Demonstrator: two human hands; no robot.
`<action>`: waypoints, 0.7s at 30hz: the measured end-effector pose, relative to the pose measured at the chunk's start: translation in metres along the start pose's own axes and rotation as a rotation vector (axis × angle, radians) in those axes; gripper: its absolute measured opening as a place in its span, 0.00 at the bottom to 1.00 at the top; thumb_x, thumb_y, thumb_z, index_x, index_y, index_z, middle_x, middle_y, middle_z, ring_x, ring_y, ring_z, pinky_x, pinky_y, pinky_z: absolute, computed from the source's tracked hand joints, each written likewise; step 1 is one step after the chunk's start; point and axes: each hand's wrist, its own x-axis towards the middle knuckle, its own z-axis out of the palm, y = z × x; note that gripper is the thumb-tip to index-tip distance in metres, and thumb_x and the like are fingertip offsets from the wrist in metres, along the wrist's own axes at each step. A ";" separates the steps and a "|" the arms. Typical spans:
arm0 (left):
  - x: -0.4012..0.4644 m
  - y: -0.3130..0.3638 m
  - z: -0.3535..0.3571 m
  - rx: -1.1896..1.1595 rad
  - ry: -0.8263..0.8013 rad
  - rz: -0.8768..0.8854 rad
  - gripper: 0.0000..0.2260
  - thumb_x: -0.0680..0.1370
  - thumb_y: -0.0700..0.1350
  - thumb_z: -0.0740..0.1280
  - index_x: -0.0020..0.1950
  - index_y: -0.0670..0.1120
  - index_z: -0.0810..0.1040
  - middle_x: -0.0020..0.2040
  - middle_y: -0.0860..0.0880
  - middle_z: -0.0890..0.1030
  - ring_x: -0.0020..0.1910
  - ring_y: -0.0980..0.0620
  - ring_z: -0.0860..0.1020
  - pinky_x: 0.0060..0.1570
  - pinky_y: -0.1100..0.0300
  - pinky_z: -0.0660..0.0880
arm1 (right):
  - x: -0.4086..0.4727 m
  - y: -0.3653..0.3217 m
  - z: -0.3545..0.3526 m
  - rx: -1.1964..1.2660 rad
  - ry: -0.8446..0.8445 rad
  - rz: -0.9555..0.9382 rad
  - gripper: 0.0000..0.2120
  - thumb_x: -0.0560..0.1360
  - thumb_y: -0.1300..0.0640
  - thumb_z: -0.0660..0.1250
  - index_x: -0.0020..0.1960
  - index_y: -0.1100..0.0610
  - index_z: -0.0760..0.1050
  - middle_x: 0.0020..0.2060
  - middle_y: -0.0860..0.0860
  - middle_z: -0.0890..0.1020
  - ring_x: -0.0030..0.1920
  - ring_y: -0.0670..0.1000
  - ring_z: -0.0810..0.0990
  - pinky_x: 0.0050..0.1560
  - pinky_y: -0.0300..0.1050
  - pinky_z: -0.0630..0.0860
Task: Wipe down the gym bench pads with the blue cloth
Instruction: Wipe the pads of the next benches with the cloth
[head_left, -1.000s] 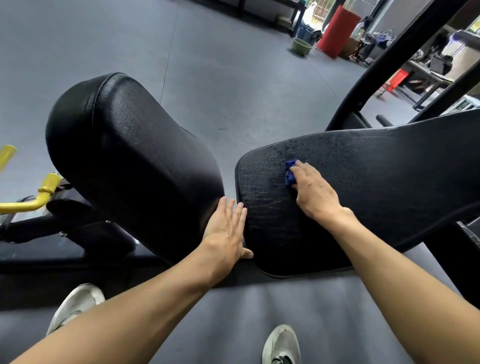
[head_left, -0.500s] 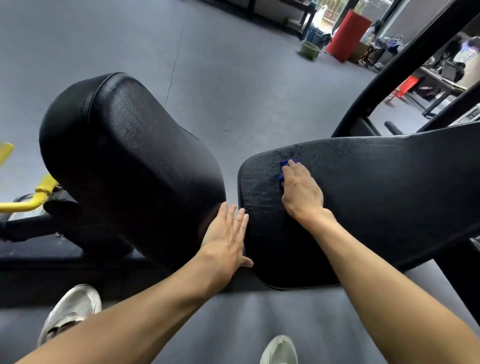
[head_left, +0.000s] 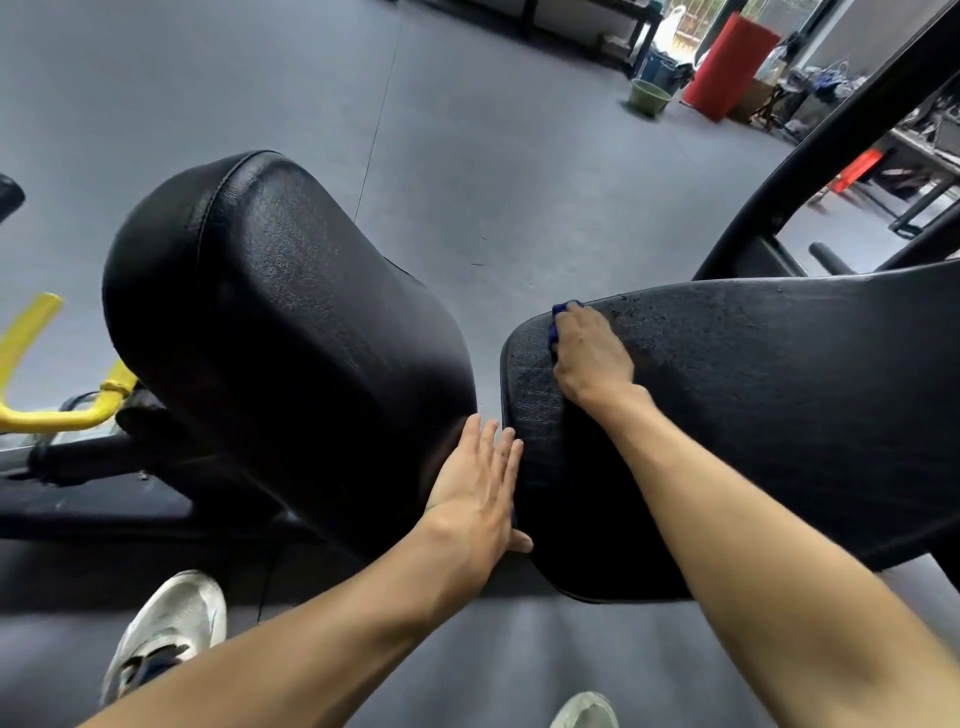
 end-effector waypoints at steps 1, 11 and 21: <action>0.000 0.000 -0.001 0.004 0.003 0.000 0.45 0.81 0.71 0.43 0.80 0.36 0.35 0.82 0.38 0.39 0.82 0.38 0.39 0.79 0.39 0.39 | -0.001 -0.013 0.006 0.032 -0.028 -0.061 0.16 0.78 0.65 0.60 0.65 0.60 0.73 0.69 0.54 0.72 0.71 0.55 0.67 0.72 0.49 0.65; 0.002 0.002 0.002 0.020 0.001 0.016 0.45 0.81 0.70 0.43 0.80 0.35 0.34 0.82 0.37 0.38 0.81 0.37 0.39 0.78 0.37 0.39 | 0.004 0.062 -0.034 -0.090 0.066 0.143 0.16 0.77 0.65 0.64 0.63 0.55 0.75 0.69 0.55 0.73 0.71 0.56 0.69 0.73 0.52 0.65; 0.002 0.000 0.001 -0.007 -0.012 0.008 0.45 0.81 0.70 0.44 0.80 0.35 0.34 0.82 0.37 0.38 0.81 0.36 0.39 0.79 0.38 0.39 | 0.035 0.004 0.025 0.109 -0.205 -0.286 0.15 0.79 0.62 0.64 0.64 0.54 0.76 0.68 0.50 0.76 0.70 0.55 0.69 0.70 0.44 0.63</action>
